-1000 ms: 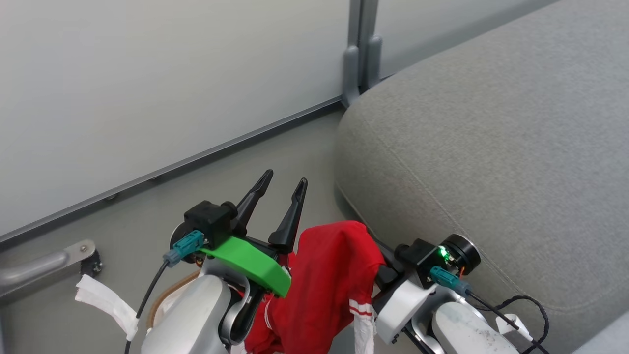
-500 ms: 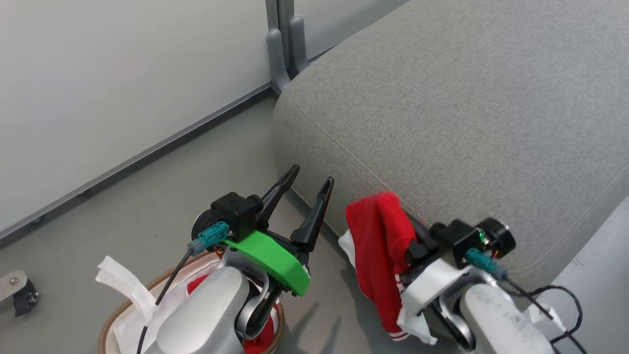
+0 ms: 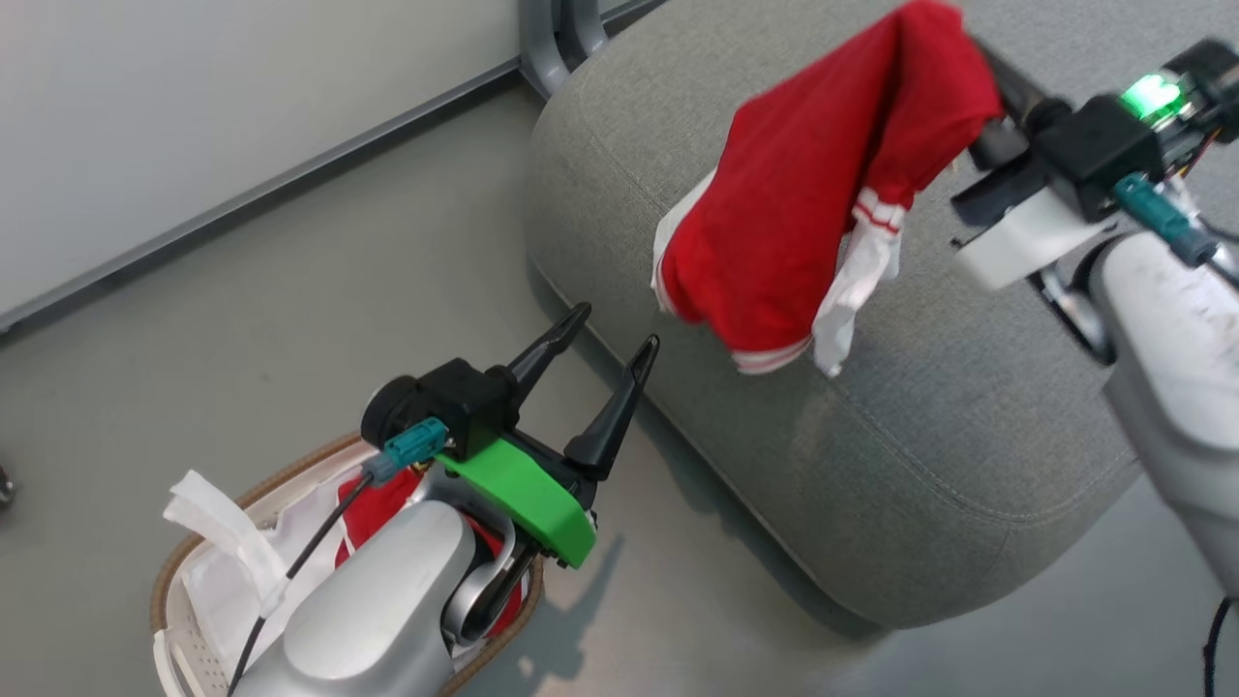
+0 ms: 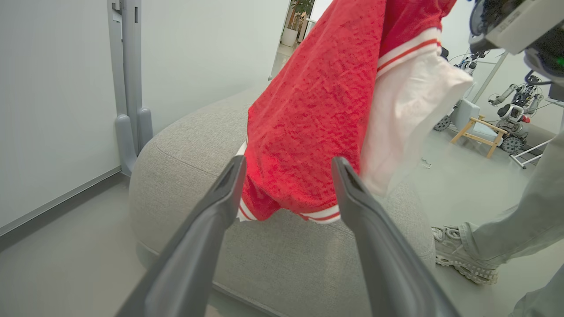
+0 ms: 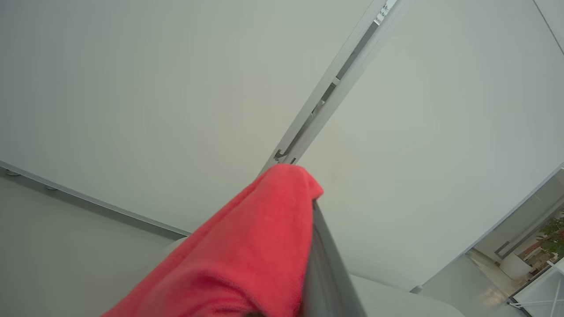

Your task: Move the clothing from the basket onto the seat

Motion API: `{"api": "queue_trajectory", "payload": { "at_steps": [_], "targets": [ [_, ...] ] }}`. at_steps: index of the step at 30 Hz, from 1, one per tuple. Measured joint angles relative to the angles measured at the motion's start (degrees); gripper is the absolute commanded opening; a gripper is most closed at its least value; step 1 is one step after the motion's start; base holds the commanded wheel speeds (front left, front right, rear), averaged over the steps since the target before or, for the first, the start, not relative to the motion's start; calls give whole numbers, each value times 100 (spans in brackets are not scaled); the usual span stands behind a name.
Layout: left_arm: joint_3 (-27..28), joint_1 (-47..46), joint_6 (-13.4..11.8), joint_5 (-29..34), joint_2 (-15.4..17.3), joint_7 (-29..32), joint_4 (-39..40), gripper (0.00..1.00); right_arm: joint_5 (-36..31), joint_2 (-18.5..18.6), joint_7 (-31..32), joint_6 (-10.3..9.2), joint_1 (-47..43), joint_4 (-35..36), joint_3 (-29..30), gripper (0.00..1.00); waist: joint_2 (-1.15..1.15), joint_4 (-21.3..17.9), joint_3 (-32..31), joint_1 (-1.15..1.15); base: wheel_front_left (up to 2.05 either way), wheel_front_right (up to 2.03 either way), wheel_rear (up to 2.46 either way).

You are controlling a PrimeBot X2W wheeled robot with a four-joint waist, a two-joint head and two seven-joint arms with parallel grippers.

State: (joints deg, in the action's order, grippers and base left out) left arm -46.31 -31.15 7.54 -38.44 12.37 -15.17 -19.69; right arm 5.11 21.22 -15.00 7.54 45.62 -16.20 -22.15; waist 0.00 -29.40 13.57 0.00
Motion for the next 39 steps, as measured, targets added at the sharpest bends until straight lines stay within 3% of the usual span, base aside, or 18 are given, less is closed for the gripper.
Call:
{"api": "queue_trajectory", "payload": {
  "at_steps": [10, 15, 23, 32, 33, 34, 35, 36, 39],
  "targets": [
    [-354, -576, 0, 9, 146, 0, 252, 100, -621, 1031, -9, 0, 1662, -814, 470, 0, 0, 471, 771, -1, 0, 0, 0],
    [-480, -799, 0, 23, 208, -1, 374, 100, -911, 1244, -9, 0, 2193, -1329, 884, 0, 0, 746, 1135, -1, 0, 0, 0],
    [-687, -1170, 0, 42, 267, 0, 538, 100, -1722, 1266, -14, 0, 2334, -2404, 2427, 0, 0, 1209, 1846, -1, 0, 0, 0],
    [-724, -1243, 0, 20, 327, 0, 463, 100, -2309, 657, -14, -1, 1433, -3178, 4046, 0, 0, 1577, 2348, -1, 0, 0, 0],
    [-714, -1243, 0, 15, 337, 0, 448, 100, -2393, 565, -14, 0, 1308, -3206, 4201, 11, 0, 1608, 2379, -1, 0, 0, 0],
    [-710, -1241, 0, 15, 347, 0, 435, 100, -2417, 470, -14, 0, 1215, -3222, 4355, 39, 0, 1628, 2399, -1, 0, 0, 0],
    [-704, -1237, 0, 10, 357, 0, 407, 100, -2450, 368, -14, 0, 1087, -3225, 4512, 75, 0, 1648, 2408, -1, 0, 0, 0],
    [-698, -1227, 0, -8, 365, 0, 375, 100, -2513, 280, -14, 0, 947, -3210, 4629, 100, 0, 1655, 2397, -1, 0, 0, 0],
    [-676, -1144, 0, -74, 346, 0, 271, 100, -2616, 54, -14, 0, 359, -3096, 5015, 100, 0, 1653, 2271, -1, 0, 0, 0]
  ]
}}
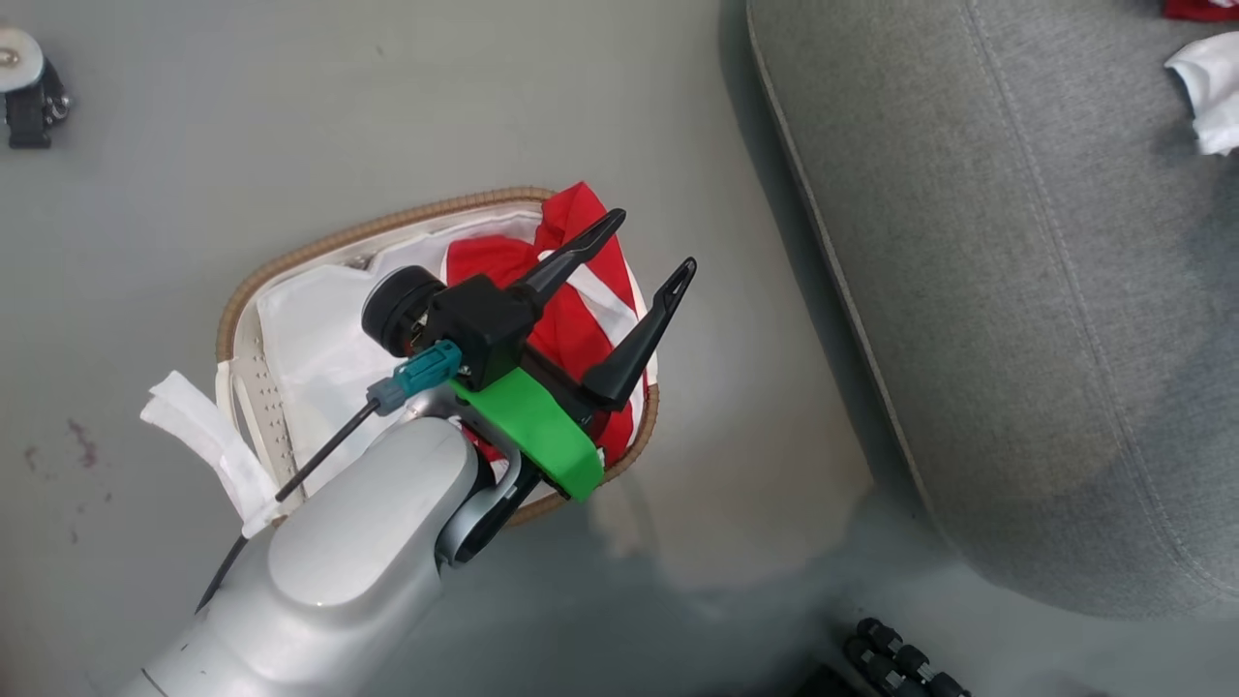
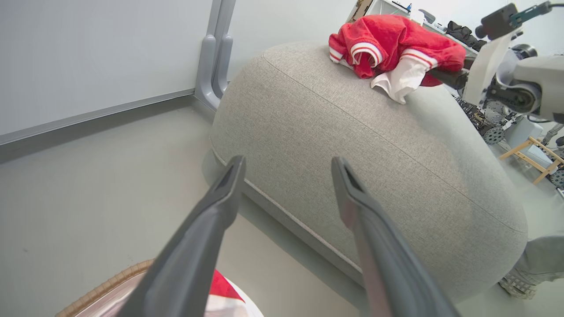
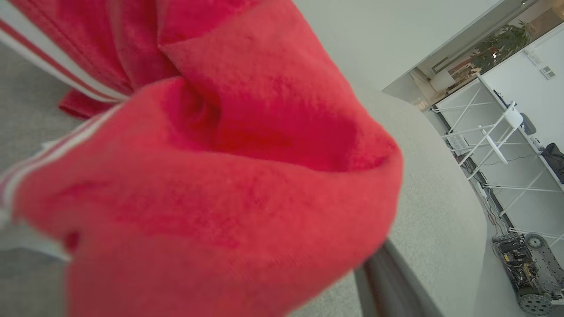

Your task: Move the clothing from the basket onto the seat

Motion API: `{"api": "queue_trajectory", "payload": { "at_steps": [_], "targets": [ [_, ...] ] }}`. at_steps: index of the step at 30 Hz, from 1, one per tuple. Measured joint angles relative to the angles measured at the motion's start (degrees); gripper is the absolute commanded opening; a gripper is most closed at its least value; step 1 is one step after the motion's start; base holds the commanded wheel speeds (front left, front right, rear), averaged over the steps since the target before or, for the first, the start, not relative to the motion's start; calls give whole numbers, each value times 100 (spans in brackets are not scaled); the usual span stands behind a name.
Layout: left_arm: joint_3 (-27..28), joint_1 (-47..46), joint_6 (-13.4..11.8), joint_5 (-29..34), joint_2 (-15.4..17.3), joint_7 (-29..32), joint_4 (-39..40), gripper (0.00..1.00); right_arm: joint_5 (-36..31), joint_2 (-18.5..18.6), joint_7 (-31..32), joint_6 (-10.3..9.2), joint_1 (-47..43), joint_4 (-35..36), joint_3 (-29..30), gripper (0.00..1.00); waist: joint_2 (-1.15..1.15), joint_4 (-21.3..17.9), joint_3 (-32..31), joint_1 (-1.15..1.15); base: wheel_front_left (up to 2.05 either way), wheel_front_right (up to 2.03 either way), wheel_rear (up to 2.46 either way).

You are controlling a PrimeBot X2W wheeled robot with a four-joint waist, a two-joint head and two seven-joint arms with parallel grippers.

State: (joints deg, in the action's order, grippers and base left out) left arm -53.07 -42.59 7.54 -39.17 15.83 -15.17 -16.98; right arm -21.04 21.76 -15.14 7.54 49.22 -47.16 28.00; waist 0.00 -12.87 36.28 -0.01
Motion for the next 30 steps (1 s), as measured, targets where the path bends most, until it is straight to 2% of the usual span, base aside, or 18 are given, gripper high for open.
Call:
{"api": "queue_trajectory", "payload": {
  "at_steps": [8, 14, 20, 30],
  "targets": [
    [119, 237, 0, -68, -112, 0, -174, 100, -18, -379, 0, 0, -1118, 260, 328, 100, 0, -139, -468, 0, 0, 0, 0],
    [193, 453, 0, -114, -268, 0, -278, 100, 358, -750, 0, -1, -1943, 898, 408, 100, 0, -241, -902, 1, 0, 0, 0],
    [404, 744, 0, -110, -410, 0, -368, 100, 642, -1098, 0, -1, -2320, 1625, -180, 100, 0, -234, -1339, 1, 0, 0, 0],
    [1092, 1195, 0, 140, -655, 0, -625, 100, 1558, -1173, 0, -1, -2297, 2121, -1433, 100, 0, 102, -1954, 1, 0, 0, 0]
  ]
}}
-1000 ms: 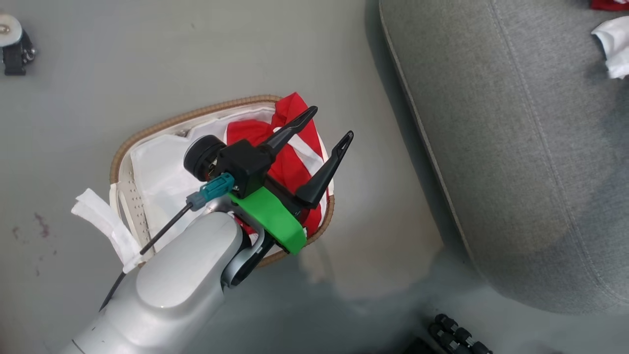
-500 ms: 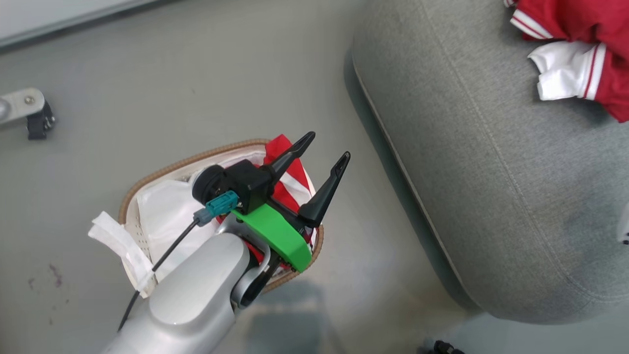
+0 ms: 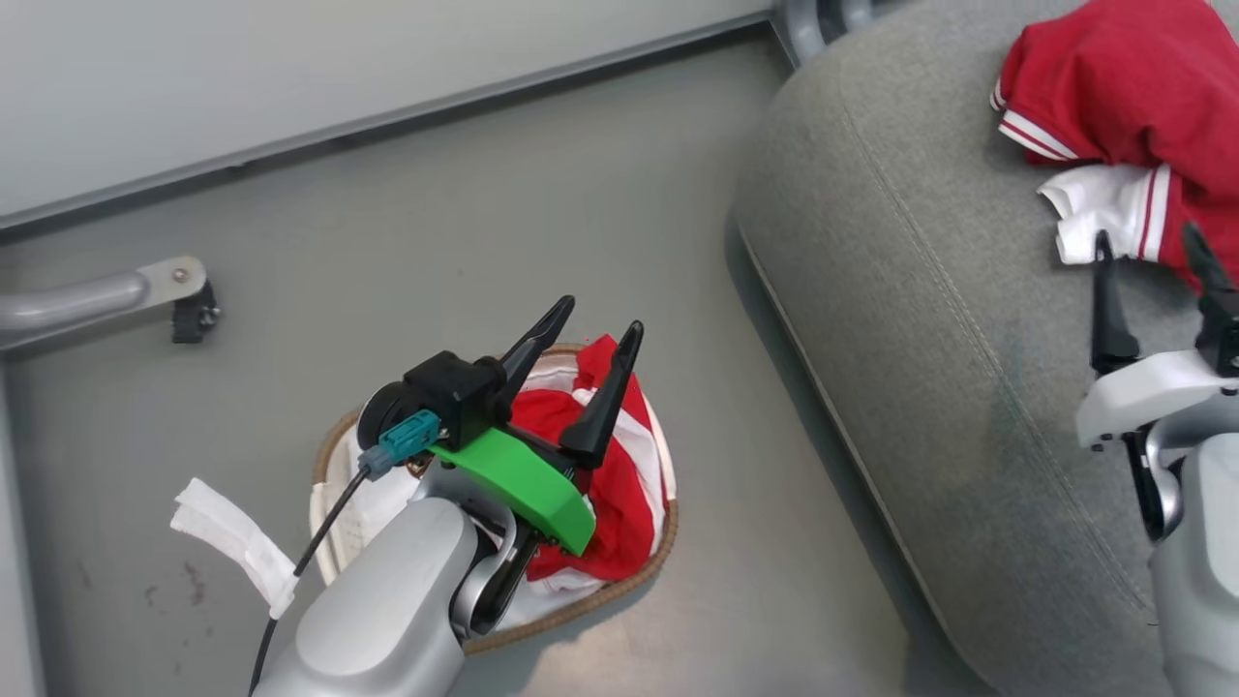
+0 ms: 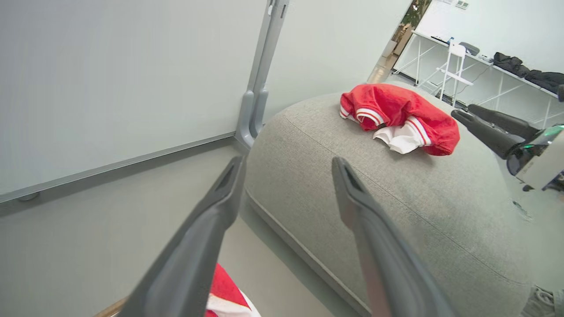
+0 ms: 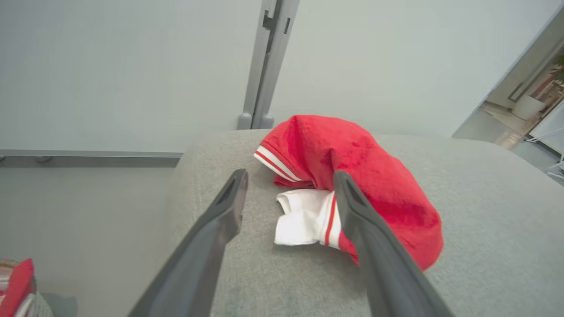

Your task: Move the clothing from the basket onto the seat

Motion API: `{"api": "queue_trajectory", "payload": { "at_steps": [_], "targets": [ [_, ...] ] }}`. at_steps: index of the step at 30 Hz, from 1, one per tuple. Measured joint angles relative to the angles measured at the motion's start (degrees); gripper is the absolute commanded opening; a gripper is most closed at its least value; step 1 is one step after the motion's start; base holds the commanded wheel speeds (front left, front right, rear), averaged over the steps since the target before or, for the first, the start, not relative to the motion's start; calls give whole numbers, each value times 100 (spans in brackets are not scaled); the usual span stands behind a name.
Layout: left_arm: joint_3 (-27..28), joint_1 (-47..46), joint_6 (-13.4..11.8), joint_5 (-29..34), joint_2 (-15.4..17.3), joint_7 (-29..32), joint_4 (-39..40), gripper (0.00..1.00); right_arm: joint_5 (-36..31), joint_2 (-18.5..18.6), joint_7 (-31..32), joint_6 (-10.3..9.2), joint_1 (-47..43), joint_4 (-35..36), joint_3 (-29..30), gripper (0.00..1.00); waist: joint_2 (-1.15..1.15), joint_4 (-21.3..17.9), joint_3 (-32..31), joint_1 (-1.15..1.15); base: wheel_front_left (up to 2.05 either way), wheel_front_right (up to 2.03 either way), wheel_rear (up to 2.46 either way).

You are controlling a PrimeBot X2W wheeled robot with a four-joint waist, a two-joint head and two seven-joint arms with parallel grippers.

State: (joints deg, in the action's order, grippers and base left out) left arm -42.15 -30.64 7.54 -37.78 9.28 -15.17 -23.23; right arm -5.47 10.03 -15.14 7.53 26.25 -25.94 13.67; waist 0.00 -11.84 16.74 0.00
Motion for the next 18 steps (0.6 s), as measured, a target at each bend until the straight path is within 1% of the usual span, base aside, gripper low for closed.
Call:
{"api": "queue_trajectory", "payload": {
  "at_steps": [2, 5, 9, 14, 18],
  "targets": [
    [163, 95, 0, 114, -49, 0, -64, 100, 138, -19, 0, 0, 6, 62, -212, 100, 0, 109, -95, 0, 0, 0, 0],
    [497, 240, 0, 268, -105, 0, -175, 100, 366, -149, 0, 0, 23, 151, -465, 100, 0, 282, -246, 0, 0, 0, 0],
    [1024, 430, 0, 594, -144, -1, -389, 100, 656, -272, 1, 0, 15, 188, -756, 100, 0, 529, -438, 0, 0, 0, 0],
    [1770, 747, -1, 1016, -209, 0, -575, 100, 786, -420, 0, 0, -168, 167, -1071, 100, 0, 800, -696, 0, 0, 0, 0],
    [2350, 1092, -32, 1349, -238, 0, -643, 100, 869, -528, 0, 0, -365, 152, -1210, 100, 0, 944, -917, 0, 0, 0, 0]
  ]
}}
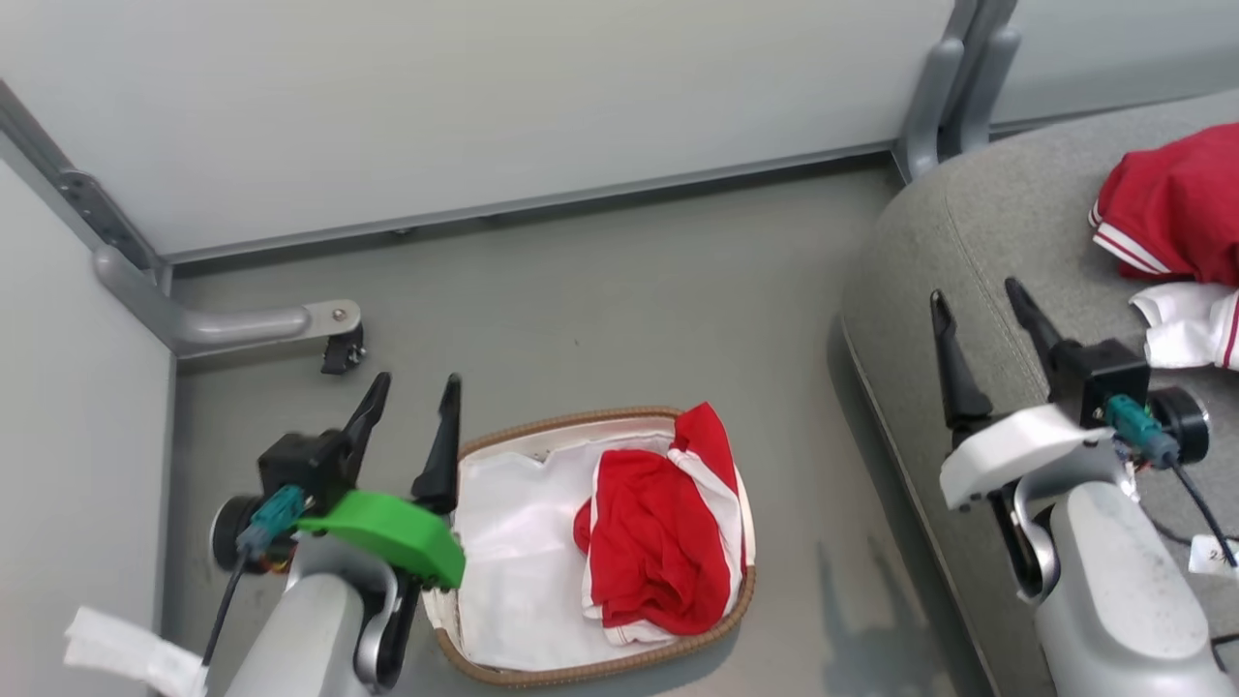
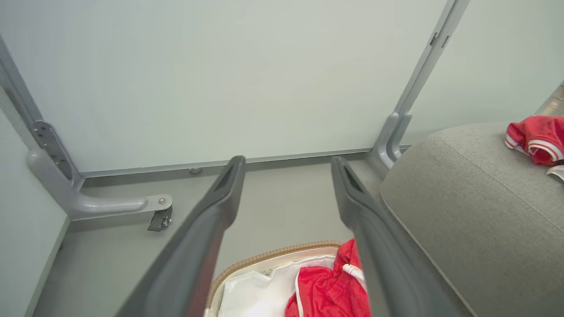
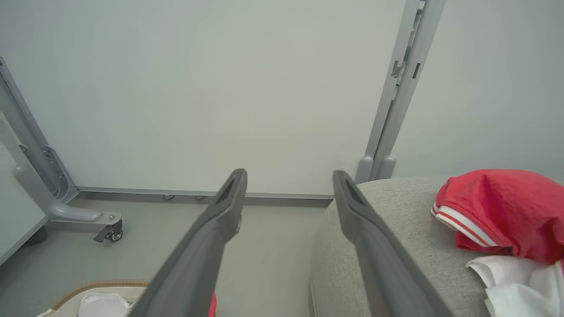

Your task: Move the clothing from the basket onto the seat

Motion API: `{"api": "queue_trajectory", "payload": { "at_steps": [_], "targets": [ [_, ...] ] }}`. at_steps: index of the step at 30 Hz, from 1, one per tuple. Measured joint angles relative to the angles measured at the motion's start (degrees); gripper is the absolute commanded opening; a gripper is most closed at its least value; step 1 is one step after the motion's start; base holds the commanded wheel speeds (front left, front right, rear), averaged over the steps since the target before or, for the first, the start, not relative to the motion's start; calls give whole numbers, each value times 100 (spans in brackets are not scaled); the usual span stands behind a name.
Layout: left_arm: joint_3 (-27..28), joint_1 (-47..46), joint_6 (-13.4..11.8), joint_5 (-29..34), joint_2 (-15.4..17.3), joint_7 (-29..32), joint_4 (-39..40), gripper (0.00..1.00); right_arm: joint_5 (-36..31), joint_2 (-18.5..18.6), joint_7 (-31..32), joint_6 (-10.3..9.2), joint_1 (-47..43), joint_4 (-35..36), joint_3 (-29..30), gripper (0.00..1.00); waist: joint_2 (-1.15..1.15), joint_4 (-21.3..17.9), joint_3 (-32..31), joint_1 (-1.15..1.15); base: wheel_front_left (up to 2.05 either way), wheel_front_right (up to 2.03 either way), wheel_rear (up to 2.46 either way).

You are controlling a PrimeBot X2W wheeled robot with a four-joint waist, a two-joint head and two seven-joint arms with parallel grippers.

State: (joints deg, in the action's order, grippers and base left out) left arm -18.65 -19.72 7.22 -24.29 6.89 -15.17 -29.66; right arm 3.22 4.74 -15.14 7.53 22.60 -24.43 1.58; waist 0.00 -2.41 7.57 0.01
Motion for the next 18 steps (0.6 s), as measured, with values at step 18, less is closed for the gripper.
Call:
{"api": "queue_trajectory", "payload": {
  "at_steps": [18],
  "targets": [
    [1719, 1504, 5, 769, -344, 0, 390, 100, 185, -171, 0, 0, -971, -57, -159, 100, 0, 178, -693, 0, 0, 0, 0]
  ]
}}
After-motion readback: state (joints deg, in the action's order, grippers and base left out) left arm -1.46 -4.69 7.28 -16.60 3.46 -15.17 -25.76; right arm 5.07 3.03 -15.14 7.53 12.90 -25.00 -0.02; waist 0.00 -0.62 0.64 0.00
